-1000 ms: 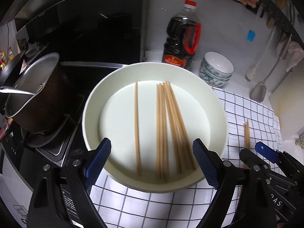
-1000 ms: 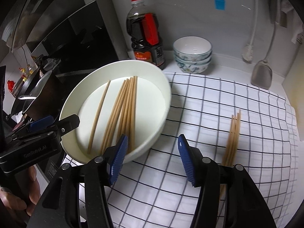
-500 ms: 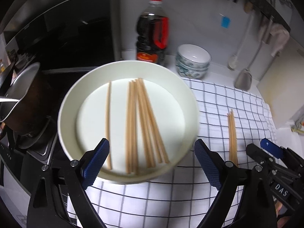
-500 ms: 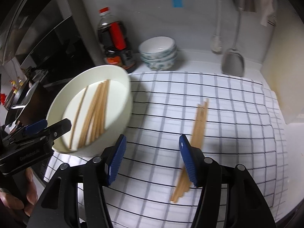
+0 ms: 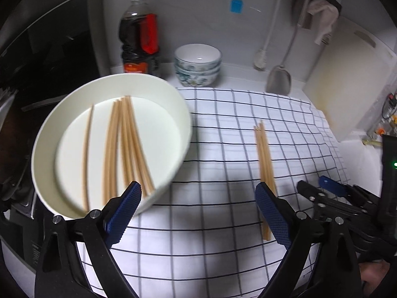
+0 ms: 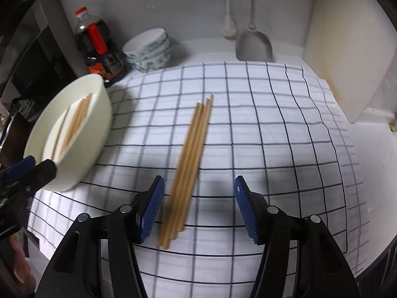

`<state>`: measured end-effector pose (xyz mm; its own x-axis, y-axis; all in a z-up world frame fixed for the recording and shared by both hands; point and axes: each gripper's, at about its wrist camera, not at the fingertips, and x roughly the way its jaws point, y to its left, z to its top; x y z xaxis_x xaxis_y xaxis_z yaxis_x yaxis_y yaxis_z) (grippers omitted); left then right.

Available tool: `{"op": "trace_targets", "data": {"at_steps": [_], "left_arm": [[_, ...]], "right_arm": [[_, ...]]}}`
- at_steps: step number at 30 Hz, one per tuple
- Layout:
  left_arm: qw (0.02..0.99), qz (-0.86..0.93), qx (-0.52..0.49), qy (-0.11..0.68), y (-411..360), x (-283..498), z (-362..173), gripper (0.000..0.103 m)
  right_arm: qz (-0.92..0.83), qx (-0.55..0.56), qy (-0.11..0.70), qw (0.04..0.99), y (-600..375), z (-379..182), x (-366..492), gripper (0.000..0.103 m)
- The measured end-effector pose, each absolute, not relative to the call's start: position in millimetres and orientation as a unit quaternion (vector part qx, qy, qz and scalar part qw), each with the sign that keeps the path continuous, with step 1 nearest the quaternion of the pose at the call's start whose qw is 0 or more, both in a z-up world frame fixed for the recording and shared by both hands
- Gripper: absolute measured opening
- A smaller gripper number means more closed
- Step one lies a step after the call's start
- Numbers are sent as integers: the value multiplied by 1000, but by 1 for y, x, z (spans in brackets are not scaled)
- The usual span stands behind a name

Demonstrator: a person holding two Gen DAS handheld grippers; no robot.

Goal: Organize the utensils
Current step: 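Withdraw both open tools from the dish toward the remaining chopsticks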

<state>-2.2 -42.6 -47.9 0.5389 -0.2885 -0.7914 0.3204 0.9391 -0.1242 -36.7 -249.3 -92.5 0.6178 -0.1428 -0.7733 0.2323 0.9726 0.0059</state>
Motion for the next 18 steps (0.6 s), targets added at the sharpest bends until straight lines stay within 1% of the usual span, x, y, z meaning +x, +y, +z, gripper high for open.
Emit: {"op": "trace_targets", "data": {"at_steps": [6,18], "left_arm": [[872,-187,22,452,-61,-3,-61,91],[868,-207,40,449,-84,13,-76,91]], "right_arm": [[-108,49,434,893,-261,-116,-30,56],[-109,56,439,890,-267,-145,-4,56]]}}
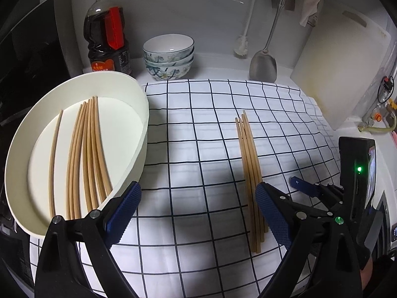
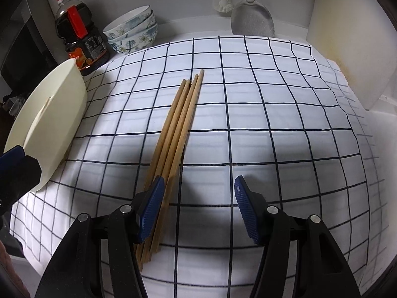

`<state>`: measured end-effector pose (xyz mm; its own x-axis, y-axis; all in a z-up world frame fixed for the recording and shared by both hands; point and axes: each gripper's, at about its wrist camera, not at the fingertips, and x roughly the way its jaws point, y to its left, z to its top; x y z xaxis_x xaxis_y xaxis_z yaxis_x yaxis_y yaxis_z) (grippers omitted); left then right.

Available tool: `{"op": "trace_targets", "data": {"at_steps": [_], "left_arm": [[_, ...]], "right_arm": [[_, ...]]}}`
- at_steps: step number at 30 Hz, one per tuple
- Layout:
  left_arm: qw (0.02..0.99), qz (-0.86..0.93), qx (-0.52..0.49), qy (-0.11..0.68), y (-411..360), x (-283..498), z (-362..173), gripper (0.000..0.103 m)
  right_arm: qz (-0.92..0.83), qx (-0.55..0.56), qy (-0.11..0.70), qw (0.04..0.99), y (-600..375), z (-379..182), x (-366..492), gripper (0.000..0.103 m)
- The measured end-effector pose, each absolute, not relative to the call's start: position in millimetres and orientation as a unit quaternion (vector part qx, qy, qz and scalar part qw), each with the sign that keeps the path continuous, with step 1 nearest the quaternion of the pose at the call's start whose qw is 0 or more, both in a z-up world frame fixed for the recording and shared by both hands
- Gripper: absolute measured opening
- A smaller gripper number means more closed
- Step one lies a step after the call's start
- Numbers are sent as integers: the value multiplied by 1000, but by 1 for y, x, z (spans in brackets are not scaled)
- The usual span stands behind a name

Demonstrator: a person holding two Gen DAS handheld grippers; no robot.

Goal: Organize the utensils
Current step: 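Withdraw both open tools from the dish toward the remaining chopsticks, then close the left tool on a chopstick while the right tool grasps another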

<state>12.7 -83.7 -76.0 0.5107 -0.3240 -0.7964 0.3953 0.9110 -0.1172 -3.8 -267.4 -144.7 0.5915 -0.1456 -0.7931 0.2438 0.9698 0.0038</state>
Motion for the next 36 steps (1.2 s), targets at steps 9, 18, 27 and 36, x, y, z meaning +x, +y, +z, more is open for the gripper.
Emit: {"op": "trace_targets", "data": {"at_steps": [9,18,27,36], "left_arm": [[860,-214,43,461,-91,20,-86,91],[854,-218,45,470,-98,25,-93,91],[845,-221,49,485,-113,27,-109,91],[842,-207,65,494,-136,35,-136,91]], "right_arm": [[-117,38,435,892,-265,-149,0,56],[-112,5,451,885,-257,-151,1,56],[-119,2,440,890,-276,-150,-5,25],[-124,18,434,892,-300,-148,-18,22]]}}
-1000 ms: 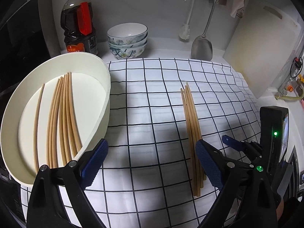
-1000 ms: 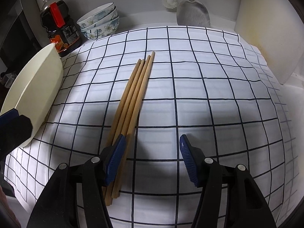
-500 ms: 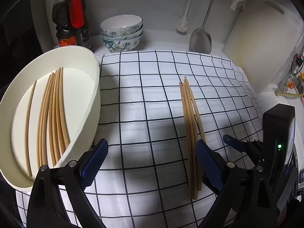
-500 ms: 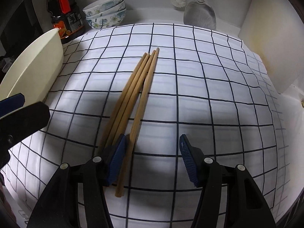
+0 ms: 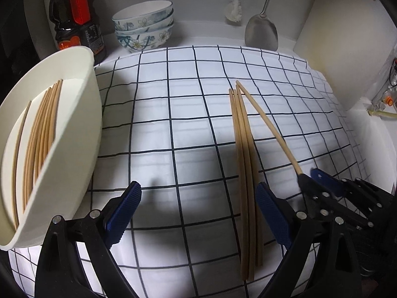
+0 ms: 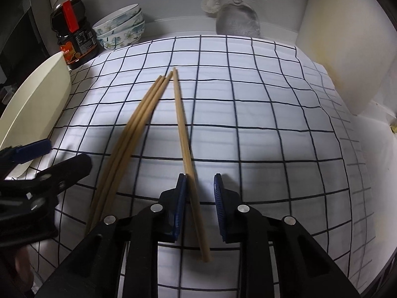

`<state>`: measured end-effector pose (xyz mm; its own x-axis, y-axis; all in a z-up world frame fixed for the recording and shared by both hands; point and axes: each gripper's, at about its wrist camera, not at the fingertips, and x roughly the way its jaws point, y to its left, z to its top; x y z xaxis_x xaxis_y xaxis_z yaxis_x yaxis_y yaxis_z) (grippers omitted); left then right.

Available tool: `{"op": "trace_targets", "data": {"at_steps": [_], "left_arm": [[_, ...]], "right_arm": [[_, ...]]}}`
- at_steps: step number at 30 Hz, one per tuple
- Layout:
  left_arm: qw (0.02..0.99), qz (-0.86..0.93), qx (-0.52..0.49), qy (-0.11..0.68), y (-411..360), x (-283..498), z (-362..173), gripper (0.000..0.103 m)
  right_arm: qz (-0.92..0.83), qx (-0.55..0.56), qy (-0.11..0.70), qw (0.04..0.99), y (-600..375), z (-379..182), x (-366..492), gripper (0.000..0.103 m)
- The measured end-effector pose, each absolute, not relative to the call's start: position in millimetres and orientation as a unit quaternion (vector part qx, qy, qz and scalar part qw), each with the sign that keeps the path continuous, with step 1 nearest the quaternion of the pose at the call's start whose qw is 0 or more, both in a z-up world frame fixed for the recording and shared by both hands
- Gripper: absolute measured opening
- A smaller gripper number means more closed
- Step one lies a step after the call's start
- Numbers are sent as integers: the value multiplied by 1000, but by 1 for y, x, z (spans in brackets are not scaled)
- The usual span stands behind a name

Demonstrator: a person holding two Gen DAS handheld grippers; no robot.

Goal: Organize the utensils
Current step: 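Close the left tool on a chopstick while the right tool grasps another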

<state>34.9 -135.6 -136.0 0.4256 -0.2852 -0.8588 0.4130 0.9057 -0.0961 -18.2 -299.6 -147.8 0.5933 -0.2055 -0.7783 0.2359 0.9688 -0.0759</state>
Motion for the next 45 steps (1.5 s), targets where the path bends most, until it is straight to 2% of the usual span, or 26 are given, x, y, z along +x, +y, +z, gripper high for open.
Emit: {"op": "trace_targets", "data": {"at_steps": [13,19,25,28,29,30,31,32,33,34,35,45], "left_arm": [[843,-196,86,493,-149,38,-156,92],[847,-195,105,483,-155,35,-157,89],[851,-203,108,472,-166,33,-154,70],[851,-211,110,469,-175,32,-151,52],[850,-215,112,468,-178,31,-150,43],[849,-218,113,468,-181,30,-150,35],[849,-220,114,467,-184,28,-150,31],[848,-222,116,467,-187,26,-149,22],[847,-226,118,467,-190,24,-149,14],[845,-228,118,469,-192,22,-149,11],[843,-230,116,472,-194,21,-149,8],[828,-247,80,497,-197,14,-141,7]], "right_arm": [[-110,35,433,894,-316,-145,-27,22],[-105,25,431,896,-317,-145,-20,23],[-105,1,426,899,-315,-145,-8,30],[-104,-15,422,901,-313,-145,-1,31],[-102,-20,421,901,-312,-145,0,30],[-98,-28,422,901,-311,-145,1,27],[-93,-31,423,901,-310,-145,2,18],[-91,-37,424,900,-308,-145,2,8],[-93,-42,425,899,-307,-145,1,8],[-94,-42,425,899,-308,-145,0,7],[-94,-39,425,899,-308,-145,-2,7],[-107,26,424,899,-334,-138,-28,6]]}}
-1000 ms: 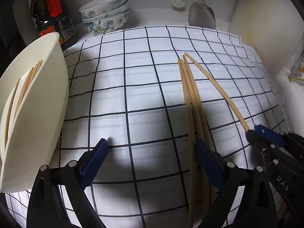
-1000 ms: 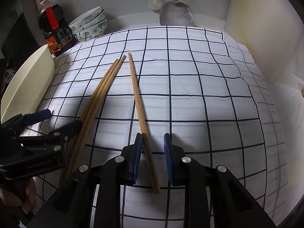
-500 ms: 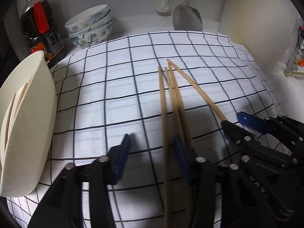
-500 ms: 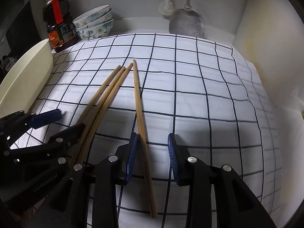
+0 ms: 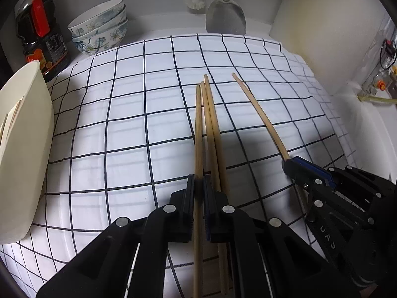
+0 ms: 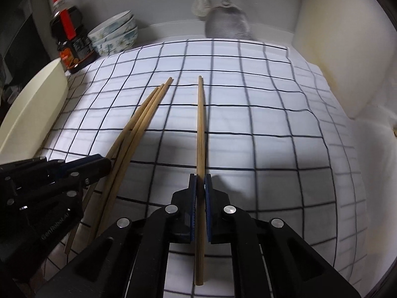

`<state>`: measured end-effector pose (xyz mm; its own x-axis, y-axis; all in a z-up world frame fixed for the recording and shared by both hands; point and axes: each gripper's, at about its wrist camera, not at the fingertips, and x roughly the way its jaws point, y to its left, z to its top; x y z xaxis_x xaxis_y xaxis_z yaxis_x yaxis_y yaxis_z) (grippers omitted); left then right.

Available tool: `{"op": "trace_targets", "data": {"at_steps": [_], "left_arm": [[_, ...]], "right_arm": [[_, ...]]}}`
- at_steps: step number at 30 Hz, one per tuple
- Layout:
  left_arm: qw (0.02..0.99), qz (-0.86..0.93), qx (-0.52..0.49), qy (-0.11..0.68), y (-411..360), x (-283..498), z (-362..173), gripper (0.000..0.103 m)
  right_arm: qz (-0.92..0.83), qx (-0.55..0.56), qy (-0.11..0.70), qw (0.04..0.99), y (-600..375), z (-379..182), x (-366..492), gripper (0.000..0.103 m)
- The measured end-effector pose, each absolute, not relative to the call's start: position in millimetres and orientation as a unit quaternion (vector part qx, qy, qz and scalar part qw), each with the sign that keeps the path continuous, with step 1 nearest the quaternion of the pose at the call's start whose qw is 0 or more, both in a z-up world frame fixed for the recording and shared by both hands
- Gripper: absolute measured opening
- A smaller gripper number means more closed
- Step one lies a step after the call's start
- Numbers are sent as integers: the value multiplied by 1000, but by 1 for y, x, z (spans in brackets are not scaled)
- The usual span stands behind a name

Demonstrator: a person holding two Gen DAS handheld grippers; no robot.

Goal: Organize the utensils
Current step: 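Close the left tool on a chopstick while the right tool grasps another, then carry both held chopsticks up and over the white dish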

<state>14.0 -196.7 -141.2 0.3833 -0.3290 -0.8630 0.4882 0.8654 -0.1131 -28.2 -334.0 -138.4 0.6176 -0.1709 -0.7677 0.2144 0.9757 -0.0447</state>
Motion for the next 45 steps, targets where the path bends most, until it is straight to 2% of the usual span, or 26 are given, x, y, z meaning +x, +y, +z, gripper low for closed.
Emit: {"op": "trace_targets", "data": {"at_steps": [10,23,35,45], "left_arm": [[848,-249,51,465,-160,13,-82,7],[884,-165,27,436,-41,36,-33,8],[893,-95,-8,439,60,63,-36,8],[881,-71,-31,467,103,90,-64,8]], "right_arm": [[-102,58,388,914,-327,-96,-46,6],[-16,36,355,934,-228,-53,-10,6],[70,-7,361,930,-121,-46,47,6],[101,-26,411,906,-63,-73,92,6]]}}
